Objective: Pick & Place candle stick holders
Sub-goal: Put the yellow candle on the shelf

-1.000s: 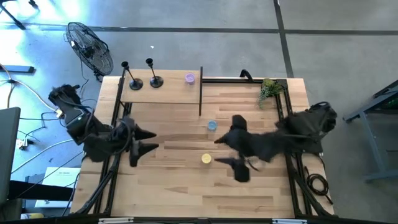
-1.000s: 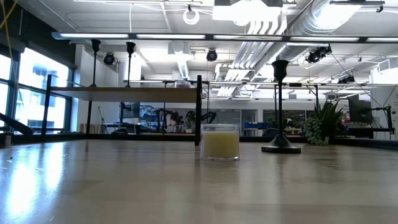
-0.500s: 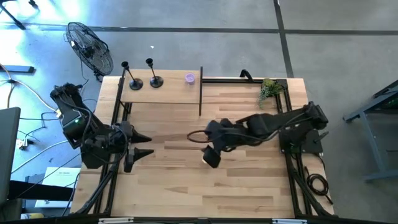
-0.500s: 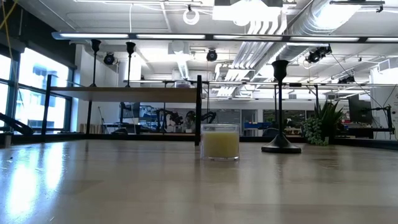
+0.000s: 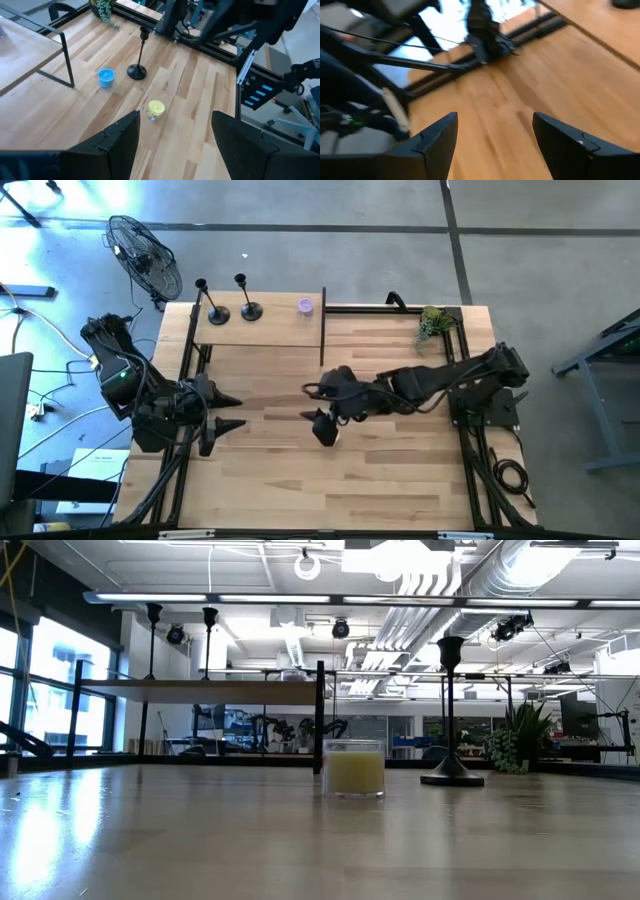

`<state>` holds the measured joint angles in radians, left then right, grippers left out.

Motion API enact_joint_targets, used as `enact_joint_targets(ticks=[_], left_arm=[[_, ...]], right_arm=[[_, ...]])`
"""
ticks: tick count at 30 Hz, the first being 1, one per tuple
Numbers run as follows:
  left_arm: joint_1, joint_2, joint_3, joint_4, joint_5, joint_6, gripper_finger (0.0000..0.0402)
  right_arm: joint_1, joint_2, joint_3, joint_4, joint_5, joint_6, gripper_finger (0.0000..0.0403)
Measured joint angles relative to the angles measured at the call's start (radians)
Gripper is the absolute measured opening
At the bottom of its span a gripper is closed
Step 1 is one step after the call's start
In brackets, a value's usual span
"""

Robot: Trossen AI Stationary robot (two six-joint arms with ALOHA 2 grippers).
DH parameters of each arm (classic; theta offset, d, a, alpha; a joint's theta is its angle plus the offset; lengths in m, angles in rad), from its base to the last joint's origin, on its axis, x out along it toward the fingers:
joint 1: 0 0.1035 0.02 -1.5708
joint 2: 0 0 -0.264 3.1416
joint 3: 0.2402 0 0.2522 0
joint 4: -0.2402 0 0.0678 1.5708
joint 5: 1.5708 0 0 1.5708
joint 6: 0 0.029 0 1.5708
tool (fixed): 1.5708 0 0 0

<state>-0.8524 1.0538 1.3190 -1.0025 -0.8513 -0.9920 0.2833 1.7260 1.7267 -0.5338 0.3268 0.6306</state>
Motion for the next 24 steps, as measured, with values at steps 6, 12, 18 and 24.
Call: enact_joint_targets(ticks=[6,12,18,24], left_arm=[[0.000,0.000,0.000,-0.001,0.003,0.000,0.0243],[0.000,0.000,0.000,-0.003,0.002,0.016,0.0243],[0.000,0.000,0.000,-0.003,0.002,0.019,0.0243],[0.000,0.000,0.000,-0.003,0.002,0.019,0.0243]], right_arm=[[0.000,0.000,0.000,0.084,-0.164,-0.026,0.0252],[-0.001,0.000,0.000,0.104,-0.228,-0.029,0.0253],[0.013,0.000,0.000,0.105,-0.229,-0.081,0.0287],[0.034,0.000,0.000,0.108,-0.230,-0.119,0.0351]])
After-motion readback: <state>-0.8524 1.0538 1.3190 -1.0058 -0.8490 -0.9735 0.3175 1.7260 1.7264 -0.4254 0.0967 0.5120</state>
